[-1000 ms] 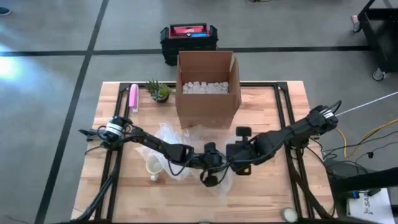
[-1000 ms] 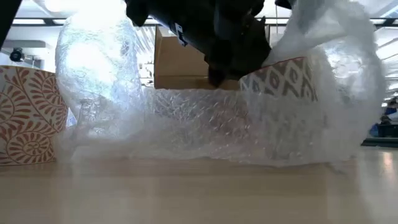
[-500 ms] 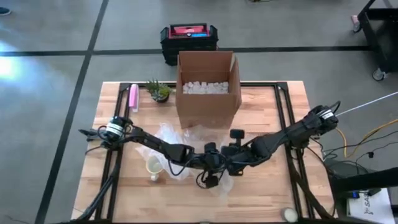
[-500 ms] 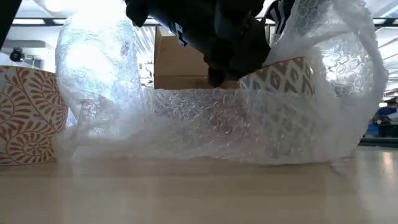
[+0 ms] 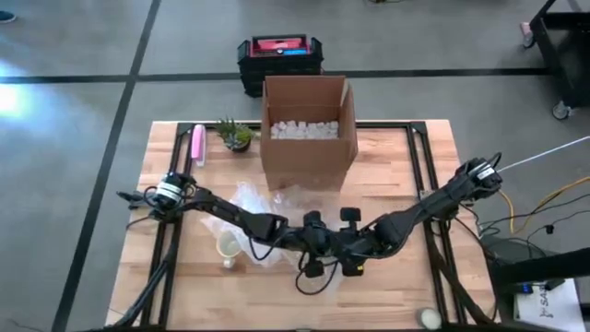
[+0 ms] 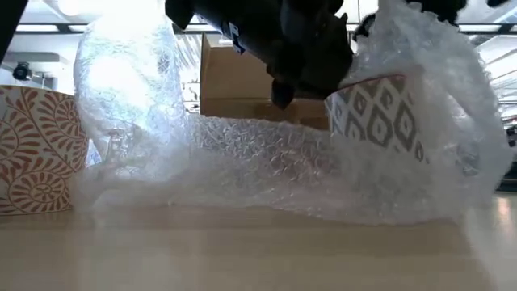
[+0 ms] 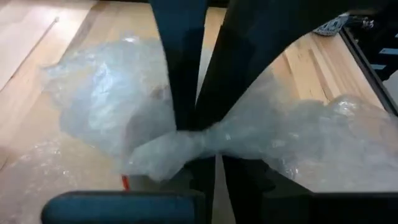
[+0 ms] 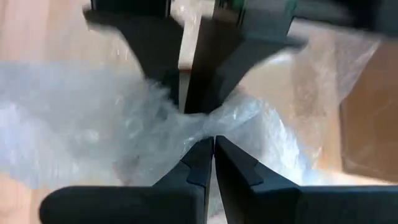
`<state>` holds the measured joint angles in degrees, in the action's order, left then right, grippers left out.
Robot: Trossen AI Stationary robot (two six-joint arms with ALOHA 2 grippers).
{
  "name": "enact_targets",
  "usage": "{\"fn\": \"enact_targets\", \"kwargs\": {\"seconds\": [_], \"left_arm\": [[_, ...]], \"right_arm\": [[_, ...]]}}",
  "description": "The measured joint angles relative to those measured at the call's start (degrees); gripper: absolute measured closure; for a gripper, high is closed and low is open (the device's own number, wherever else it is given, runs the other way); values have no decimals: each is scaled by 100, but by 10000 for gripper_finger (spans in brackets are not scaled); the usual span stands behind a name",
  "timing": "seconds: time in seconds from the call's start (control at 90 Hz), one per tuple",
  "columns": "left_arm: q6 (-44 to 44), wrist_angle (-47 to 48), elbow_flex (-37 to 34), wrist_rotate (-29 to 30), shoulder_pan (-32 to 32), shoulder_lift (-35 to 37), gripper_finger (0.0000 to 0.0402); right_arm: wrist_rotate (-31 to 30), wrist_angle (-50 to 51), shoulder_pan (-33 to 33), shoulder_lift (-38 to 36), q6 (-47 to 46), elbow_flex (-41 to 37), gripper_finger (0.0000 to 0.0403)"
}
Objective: Wrap mug
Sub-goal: Wrap the gray patterned mug using the right bubble wrap
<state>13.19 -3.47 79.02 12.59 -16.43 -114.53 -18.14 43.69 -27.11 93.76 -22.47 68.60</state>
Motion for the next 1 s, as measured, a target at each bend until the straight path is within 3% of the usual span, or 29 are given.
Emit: {"fn": "enact_targets", "kwargs": {"seconds": [0.422, 0.633, 0.9, 1.0], "left_arm": [[-26, -187, 20, 119, 19, 409, 381], [89, -330, 8, 93, 77, -76, 381], [149, -489, 30, 86, 87, -248, 381], [126, -458, 20, 116, 85, -270, 381]], "right_arm": [[110, -412, -11, 26, 0, -232, 396], [167, -367, -16, 32, 0, -249, 396], [653, 972, -14, -4, -3, 401, 396], [533, 1374, -16, -163, -4, 784, 396]]}}
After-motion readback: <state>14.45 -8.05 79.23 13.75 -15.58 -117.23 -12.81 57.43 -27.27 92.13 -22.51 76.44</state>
